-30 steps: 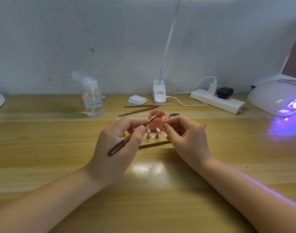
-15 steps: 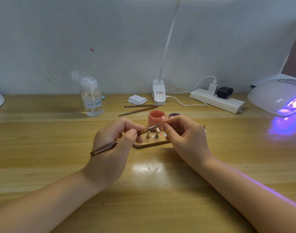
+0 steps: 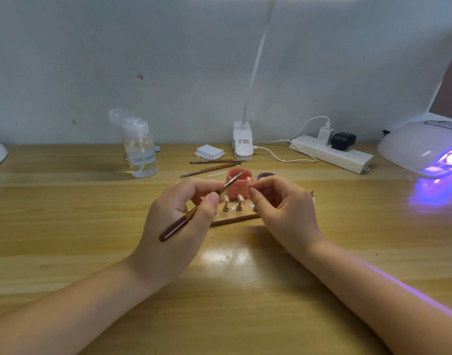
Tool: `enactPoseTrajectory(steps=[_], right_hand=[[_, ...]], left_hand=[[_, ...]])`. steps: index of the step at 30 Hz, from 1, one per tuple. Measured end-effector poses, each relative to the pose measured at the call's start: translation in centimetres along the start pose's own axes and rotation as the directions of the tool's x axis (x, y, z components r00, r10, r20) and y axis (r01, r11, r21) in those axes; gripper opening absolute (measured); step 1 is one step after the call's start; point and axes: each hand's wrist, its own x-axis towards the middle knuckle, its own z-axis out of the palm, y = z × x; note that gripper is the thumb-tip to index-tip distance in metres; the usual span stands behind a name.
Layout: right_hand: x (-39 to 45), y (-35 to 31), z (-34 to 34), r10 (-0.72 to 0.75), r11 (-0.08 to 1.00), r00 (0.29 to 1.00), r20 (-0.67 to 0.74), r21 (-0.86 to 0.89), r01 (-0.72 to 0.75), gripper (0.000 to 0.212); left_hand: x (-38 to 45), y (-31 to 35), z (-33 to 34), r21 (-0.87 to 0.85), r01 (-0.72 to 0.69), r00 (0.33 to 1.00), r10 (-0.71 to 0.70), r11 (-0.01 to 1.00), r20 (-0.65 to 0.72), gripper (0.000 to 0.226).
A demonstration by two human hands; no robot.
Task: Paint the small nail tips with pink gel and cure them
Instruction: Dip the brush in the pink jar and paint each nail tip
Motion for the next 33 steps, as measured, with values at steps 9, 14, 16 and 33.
enactPoseTrajectory(steps=[9, 14, 16, 33], right_hand=[[0.03, 0.0, 0.04, -0.021, 1.0, 1.0, -0.016, -0.017, 0.02, 0.006], [-0.01, 0.0, -0.1, 0.0, 1.0, 1.0, 0.001, 0.001, 0.0, 0.009], [-0.03, -0.06, -0.04, 0.003, 1.0, 1.0, 0.004, 0.006, -0.003, 0.009], [0.01, 0.02, 0.02, 0.014, 0.999, 1.0, 0.008, 0.034, -0.014, 0.006]], left_hand=[[-0.06, -0.09, -0.08, -0.008, -0.009, 1.0, 0.009, 1.0, -0.003, 0.022], [-0.19, -0.34, -0.2, -0.074, 0.038, 0.997, -0.033, 0.997, 0.064, 0.027], [-0.17, -0.33, -0.28, -0.123, 0.032, 0.999, -0.027, 0.992, 0.045, 0.026], [-0.17, -0.43, -0.2, -0.15, 0.081, 0.996, -0.074, 0.985, 0.053, 0.02]])
